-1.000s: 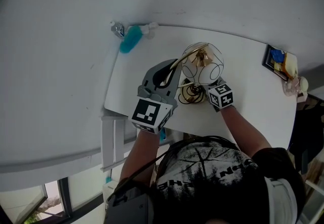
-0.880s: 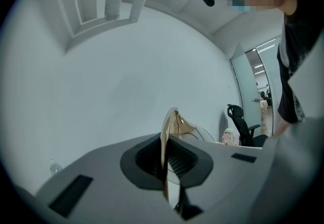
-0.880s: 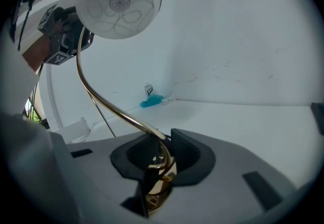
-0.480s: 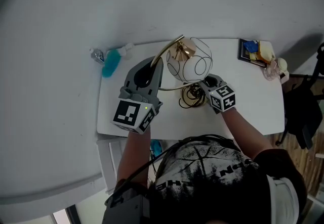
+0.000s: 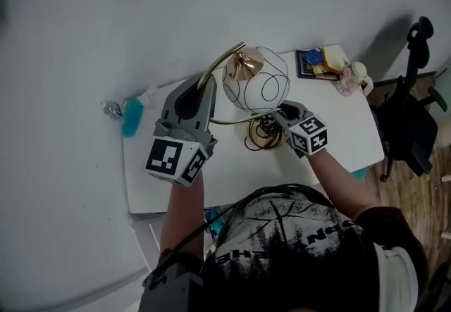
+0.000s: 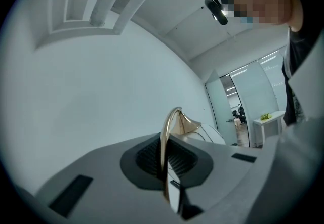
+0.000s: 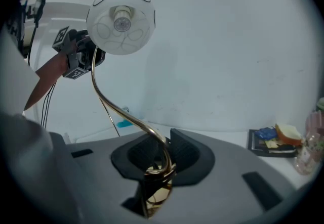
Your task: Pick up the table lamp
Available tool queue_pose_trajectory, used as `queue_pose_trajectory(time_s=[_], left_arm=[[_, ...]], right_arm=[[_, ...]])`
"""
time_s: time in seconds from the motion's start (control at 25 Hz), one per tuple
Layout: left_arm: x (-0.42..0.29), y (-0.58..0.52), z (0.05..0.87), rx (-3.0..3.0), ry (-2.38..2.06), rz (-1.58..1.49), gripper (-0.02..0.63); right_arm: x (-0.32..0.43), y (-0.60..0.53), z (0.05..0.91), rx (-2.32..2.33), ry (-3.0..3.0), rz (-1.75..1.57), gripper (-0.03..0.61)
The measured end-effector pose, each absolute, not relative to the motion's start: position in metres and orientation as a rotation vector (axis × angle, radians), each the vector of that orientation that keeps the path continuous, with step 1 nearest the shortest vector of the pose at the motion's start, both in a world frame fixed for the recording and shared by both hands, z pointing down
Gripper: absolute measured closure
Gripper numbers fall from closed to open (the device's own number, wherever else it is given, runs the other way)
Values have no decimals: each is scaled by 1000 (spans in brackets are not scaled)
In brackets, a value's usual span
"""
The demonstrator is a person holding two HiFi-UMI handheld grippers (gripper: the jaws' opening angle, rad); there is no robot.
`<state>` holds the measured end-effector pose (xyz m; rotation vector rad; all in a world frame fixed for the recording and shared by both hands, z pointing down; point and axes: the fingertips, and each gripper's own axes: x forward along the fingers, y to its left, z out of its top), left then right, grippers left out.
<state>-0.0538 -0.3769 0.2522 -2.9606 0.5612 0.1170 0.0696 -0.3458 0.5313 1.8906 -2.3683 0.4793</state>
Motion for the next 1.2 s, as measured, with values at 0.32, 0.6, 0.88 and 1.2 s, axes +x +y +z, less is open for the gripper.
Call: queue_pose_trajectory(time_s=[0.32, 0.6, 0.88, 1.2], left_arm=[[-45, -376, 257, -3010, 502, 160, 595], [-39, -376, 256, -3014, 520, 131, 595], [-40, -374, 259, -3003, 552, 135, 595], [-38, -375, 260, -3002, 584, 132, 595]], right_arm=[[78, -331, 533, 1926, -2342, 504, 492], [83, -333, 532, 1908, -2335, 500, 495], [80, -332, 537, 1860, -2354, 475, 503], [80, -334, 539, 1818, -2369, 486, 503]])
